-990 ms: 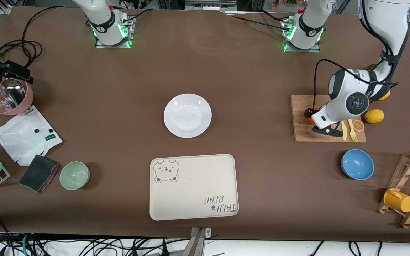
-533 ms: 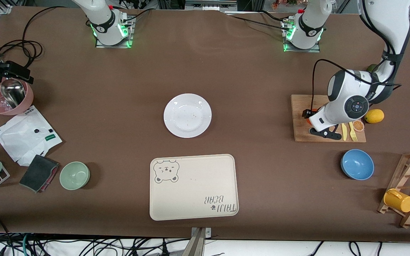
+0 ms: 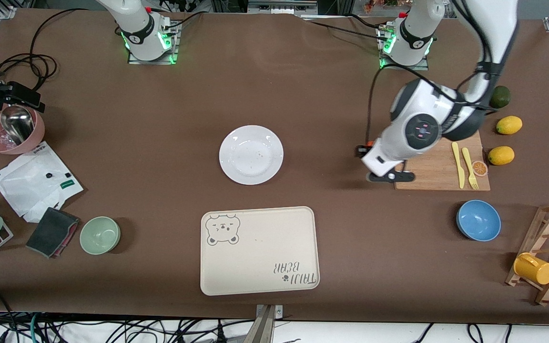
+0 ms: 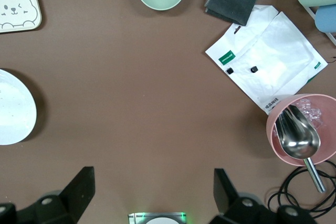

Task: Place orange and plate with both arms
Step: 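Carry the orange with the left gripper over the white plate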

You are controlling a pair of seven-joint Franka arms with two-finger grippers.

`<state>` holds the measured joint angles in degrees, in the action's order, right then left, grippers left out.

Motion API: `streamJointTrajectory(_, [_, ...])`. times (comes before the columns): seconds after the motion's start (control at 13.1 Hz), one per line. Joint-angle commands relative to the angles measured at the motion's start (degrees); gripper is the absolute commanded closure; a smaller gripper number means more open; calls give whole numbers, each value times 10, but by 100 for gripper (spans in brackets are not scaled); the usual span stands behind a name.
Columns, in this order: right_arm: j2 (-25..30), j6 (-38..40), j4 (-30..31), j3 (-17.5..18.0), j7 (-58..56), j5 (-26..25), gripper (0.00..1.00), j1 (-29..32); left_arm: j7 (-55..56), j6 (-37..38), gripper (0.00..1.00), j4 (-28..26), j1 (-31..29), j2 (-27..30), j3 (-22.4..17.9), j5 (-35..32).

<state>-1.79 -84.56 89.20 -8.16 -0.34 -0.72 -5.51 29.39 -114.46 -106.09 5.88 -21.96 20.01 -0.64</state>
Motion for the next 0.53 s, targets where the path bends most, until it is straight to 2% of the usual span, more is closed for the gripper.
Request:
streamJointTrajectory(0.0, [1,4,-6,2,7,1,0,1,107,13,78,111,70,-71,-3,20])
streamJointTrajectory(0.3, [0,4,-6,2,7,1,0,1,275,-3,78,252,181,-179,-3,21])
streamJointTrajectory(0.46, [0,4,-6,2,7,1,0,1,342,-68,78,271,214,-205,-4,21])
